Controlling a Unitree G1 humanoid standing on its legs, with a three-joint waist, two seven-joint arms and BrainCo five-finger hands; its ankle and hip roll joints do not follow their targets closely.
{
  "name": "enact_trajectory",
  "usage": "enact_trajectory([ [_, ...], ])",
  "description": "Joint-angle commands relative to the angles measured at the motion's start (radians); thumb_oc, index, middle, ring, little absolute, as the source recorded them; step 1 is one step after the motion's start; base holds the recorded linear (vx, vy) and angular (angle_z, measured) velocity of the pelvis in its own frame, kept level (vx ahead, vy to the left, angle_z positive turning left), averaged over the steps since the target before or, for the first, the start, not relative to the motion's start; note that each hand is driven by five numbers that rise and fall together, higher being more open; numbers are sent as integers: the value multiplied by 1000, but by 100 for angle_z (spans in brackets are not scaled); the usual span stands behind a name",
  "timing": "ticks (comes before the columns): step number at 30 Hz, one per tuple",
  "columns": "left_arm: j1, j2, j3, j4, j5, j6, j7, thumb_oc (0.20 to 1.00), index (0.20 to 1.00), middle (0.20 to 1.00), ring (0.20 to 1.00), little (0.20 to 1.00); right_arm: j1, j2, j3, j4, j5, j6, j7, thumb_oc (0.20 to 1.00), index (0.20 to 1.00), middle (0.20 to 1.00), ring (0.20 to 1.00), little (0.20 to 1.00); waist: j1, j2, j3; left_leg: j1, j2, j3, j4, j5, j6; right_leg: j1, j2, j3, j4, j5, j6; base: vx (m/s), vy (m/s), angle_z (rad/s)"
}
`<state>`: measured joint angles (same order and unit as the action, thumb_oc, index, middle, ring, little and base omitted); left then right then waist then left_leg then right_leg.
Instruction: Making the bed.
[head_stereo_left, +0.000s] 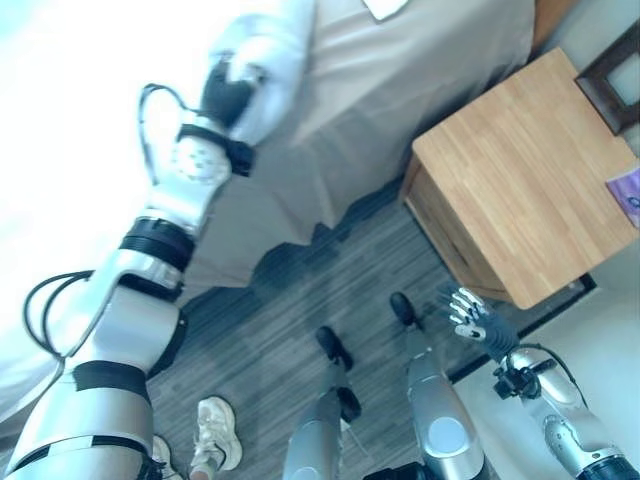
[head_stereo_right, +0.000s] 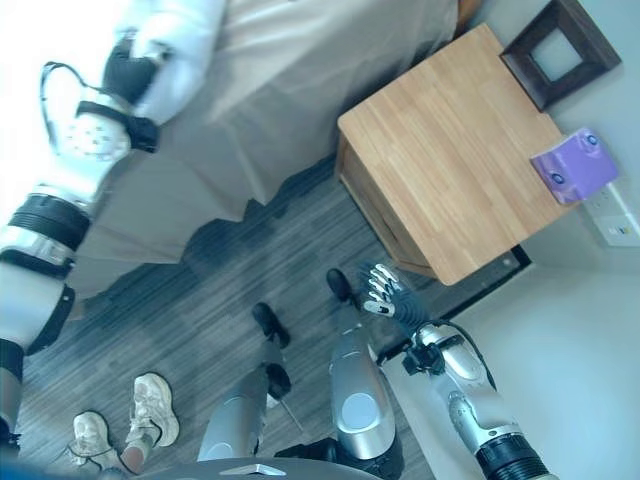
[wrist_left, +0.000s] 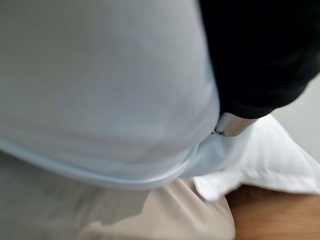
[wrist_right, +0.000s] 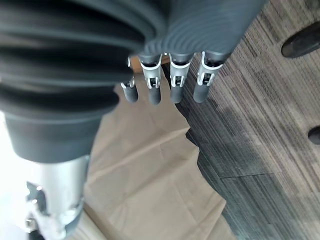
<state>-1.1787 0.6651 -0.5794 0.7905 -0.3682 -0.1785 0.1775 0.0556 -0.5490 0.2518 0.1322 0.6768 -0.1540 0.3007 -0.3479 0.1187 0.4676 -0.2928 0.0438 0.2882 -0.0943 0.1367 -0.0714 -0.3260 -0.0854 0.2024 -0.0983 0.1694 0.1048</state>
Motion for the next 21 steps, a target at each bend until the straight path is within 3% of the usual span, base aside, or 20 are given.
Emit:
enact_trajectory([
  [1, -131, -136, 18, -74, 35, -125, -45, 200, 200, 200, 200, 200, 56, -18, -26, -40, -8, -40, -2, 1000, 1000, 1000, 1000, 1000, -60, 31, -51, 141, 50, 11, 7, -73, -49, -25, 42, 16, 15, -11, 39, 0, 0, 0],
  [3, -104, -148, -3, -104, 50, -120, -68, 200, 200, 200, 200, 200, 61, -21, -35, -41, -5, -39, -1, 1000, 1000, 1000, 1000, 1000, -65, 40, -54, 145, 48, 14, 7, -75, -48, -23, 41, 18, 15, -11, 40, 0, 0, 0],
  [4, -82, -151, -15, -119, 63, -117, -88, 304, 304, 304, 304, 304, 64, -21, -40, -41, -5, -38, 0, 1000, 1000, 1000, 1000, 1000, -69, 45, -55, 147, 47, 17, 7, -77, -47, -22, 40, 21, 14, -10, 40, 0, 0, 0],
  [5, -62, -153, -26, -135, 75, -111, -107, 730, 730, 730, 730, 730, 63, -23, -44, -37, -7, -37, 2, 1000, 1000, 1000, 1000, 1000, -71, 52, -56, 149, 45, 19, 7, -78, -46, -21, 40, 23, 14, -10, 41, 0, 0, 0],
  [6, -45, -152, -28, -157, 74, -109, -120, 1000, 1000, 1000, 1000, 1000, 65, -23, -48, -35, -11, -36, 3, 1000, 1000, 1000, 1000, 1000, -73, 56, -56, 151, 44, 22, 7, -78, -46, -20, 40, 23, 14, -10, 40, 0, 0, 0],
  [9, 38, -116, -80, -235, 65, -106, -222, 1000, 1000, 1000, 1000, 1000, 69, -31, -72, -22, -23, -36, 5, 1000, 1000, 1000, 1000, 1000, -78, 77, -57, 159, 40, 25, 7, -81, -45, -14, 37, 25, 13, -12, 41, 4, 14, -4],
  [16, 191, -61, -80, -442, 1, -131, -310, 1000, 1000, 1000, 1000, 1000, 76, -35, -99, -16, -25, -52, 4, 1000, 1000, 1000, 1000, 1000, -75, 108, -72, 170, 33, 12, 7, -83, -43, 7, 27, 16, 13, -21, 34, 2, 3, -7],
  [19, 231, -27, -66, -561, -87, -155, -351, 1000, 1000, 1000, 1000, 1000, 89, -27, -107, -16, -26, -58, 7, 1000, 1000, 1000, 1000, 1000, -63, 118, -94, 172, 29, -2, 7, -80, -42, 21, 23, 4, 12, -24, 30, -2, -28, 3],
  [21, 353, -25, 23, -700, -269, -171, -394, 1000, 1000, 1000, 1000, 1000, 106, -6, -128, -6, -4, -61, -1, 1000, 1000, 1000, 1000, 1000, -39, 119, -118, 184, 26, -19, 7, -81, -39, 43, 18, -10, 12, -33, 25, 8, -50, 7],
])
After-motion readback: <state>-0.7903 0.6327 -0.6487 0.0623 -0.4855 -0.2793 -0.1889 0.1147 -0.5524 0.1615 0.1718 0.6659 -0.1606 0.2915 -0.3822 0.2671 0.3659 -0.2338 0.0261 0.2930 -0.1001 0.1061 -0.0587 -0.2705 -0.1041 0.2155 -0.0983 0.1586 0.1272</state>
